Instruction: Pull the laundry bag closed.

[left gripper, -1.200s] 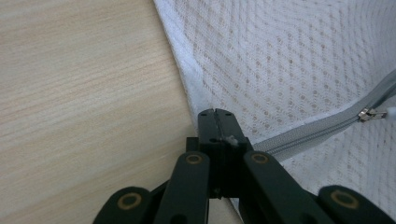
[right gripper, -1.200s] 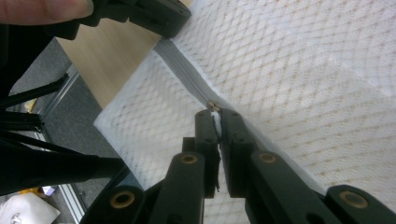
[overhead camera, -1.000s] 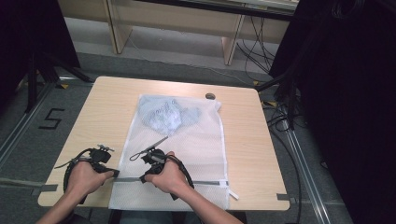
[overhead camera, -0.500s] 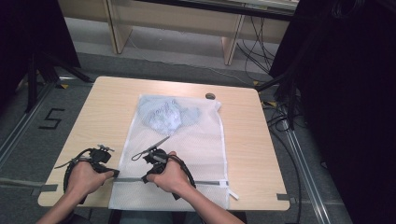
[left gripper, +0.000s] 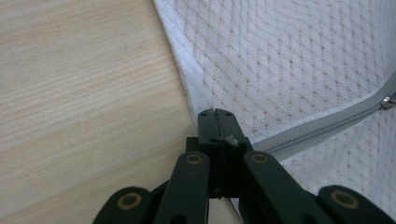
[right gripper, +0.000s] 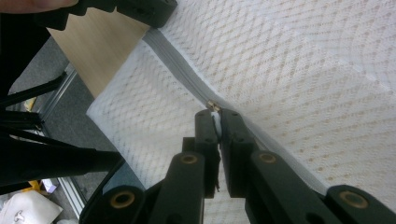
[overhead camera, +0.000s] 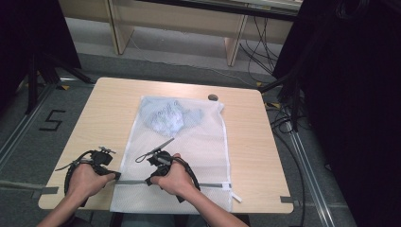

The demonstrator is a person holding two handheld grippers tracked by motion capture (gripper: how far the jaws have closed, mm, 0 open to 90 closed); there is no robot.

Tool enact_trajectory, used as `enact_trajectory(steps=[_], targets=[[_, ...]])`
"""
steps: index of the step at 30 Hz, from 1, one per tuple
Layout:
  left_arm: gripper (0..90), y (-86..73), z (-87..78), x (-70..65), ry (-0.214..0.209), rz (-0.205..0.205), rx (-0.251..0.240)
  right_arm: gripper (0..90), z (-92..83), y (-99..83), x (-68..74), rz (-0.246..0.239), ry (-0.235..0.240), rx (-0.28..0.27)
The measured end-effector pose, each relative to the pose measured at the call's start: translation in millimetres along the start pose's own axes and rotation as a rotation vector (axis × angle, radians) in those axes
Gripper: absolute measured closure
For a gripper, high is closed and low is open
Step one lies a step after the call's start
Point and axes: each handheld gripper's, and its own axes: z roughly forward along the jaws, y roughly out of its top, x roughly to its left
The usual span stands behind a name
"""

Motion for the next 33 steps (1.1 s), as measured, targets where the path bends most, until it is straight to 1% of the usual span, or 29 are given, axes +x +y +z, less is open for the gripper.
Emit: enact_trajectory(steps=[1, 2, 5, 9, 12, 14, 16, 17, 18, 19, 20, 22, 23, 24, 25, 27, 28, 30, 31, 33], targets=[[89.9, 0.0, 0.0, -0.1, 0.0, -0.001, 0.0, 87.1, -0.1, -0.2, 0.1, 0.003, 0.001, -0.001], [89.9, 0.0, 0.0, -0.1, 0.0, -0.001, 0.0, 87.2, -0.1, -0.4, -0.9, -0.011, -0.008, -0.007], [89.9, -0.1, 0.1, -0.2, 0.0, -0.001, -0.001, 87.1, -0.6, -0.9, -0.8, 0.004, -0.001, -0.002], [89.9, -0.2, 0.0, -0.1, 0.0, 0.0, -0.001, 87.1, -0.7, -1.1, -1.9, -0.005, 0.005, -0.007], [89.9, -0.1, 0.0, -0.1, 0.0, 0.001, -0.001, 87.2, -0.8, -1.6, -3.5, -0.007, -0.008, -0.006], [89.9, 0.0, 0.0, 0.0, 0.0, 0.001, 0.0, 87.1, -1.1, -2.4, -4.2, 0.0, -0.001, -0.015], [89.9, -0.1, 0.1, -0.2, 0.001, 0.0, -0.001, 87.1, -1.3, -2.5, -4.3, 0.002, -0.004, -0.013], [89.9, -0.1, 0.0, -0.2, 0.001, 0.0, -0.001, 87.2, -2.4, -2.5, -3.9, 0.008, -0.001, -0.003], [89.9, -0.1, 0.0, -0.1, 0.0, 0.0, -0.001, 87.1, -2.3, -2.6, -5.1, 0.004, 0.007, -0.001], [89.9, -0.1, 0.0, -0.1, 0.0, 0.0, -0.001, 87.1, -2.7, -2.5, -4.6, 0.013, 0.012, 0.008], [89.9, 0.0, -0.2, -0.4, 0.003, 0.0, 0.002, 87.1, -2.3, -3.0, -5.5, 0.016, 0.024, 0.003], [89.9, -0.2, 0.5, -0.9, 0.0, -0.006, -0.008, 87.1, -2.5, -2.8, -6.3, 0.009, 0.028, 0.006], [89.9, 0.0, -0.1, -0.5, 0.003, 0.0, 0.001, 87.1, -2.7, -3.2, -7.0, 0.005, 0.022, 0.007], [89.9, -0.2, 0.0, -0.2, 0.0, 0.0, -0.002, 87.2, -2.9, -3.2, -7.0, 0.006, 0.02, 0.008], [89.9, -0.1, 0.0, -0.3, 0.001, 0.0, -0.001, 87.1, -3.4, -3.7, -6.6, 0.013, -0.002, 0.002], [89.9, -0.1, 0.0, -0.2, 0.0, 0.0, -0.001, 87.1, -3.8, -4.4, -7.8, 0.013, 0.005, 0.006], [89.9, 0.0, 0.0, -0.1, 0.0, 0.001, 0.0, 87.1, -3.2, -4.9, -8.5, 0.015, -0.001, -0.004], [89.9, 0.0, 0.0, -0.1, 0.0, 0.001, 0.0, 87.1, -3.4, -5.0, -8.7, 0.015, 0.015, -0.006], [89.9, -0.1, 0.0, -0.2, 0.0, 0.0, -0.001, 87.1, -4.9, -5.2, -9.1, 0.021, 0.001, 0.008], [89.9, 0.0, -0.2, -0.4, 0.003, 0.001, 0.002, 87.1, -5.4, -5.4, -9.3, 0.018, -0.003, 0.007]])
